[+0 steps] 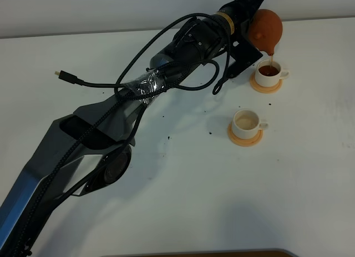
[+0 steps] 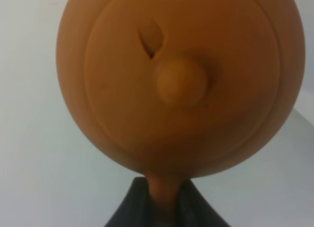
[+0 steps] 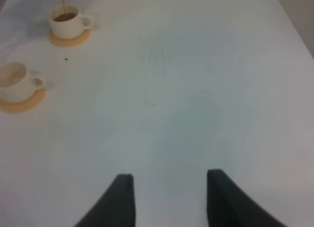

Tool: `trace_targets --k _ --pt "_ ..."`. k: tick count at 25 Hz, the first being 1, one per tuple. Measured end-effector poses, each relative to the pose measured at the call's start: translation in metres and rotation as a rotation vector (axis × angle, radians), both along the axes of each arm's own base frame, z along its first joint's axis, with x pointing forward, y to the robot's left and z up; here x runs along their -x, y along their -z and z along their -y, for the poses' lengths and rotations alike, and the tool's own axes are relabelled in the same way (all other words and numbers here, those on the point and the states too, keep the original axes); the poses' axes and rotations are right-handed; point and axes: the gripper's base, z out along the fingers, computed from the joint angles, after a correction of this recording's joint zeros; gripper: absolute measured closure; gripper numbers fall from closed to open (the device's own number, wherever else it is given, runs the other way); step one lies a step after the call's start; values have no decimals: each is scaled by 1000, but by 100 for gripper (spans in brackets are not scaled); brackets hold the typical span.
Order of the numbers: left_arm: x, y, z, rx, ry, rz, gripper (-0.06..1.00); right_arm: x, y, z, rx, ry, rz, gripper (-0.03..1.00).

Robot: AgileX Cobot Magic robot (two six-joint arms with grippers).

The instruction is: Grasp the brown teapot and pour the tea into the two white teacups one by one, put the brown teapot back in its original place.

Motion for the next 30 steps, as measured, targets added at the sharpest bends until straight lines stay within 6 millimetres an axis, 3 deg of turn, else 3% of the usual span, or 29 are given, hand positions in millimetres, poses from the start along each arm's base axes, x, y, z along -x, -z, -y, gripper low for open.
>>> trace_targets --k 30 --pt "0 2 -1 7 -12 -27 80 0 0 0 0 0 0 59"
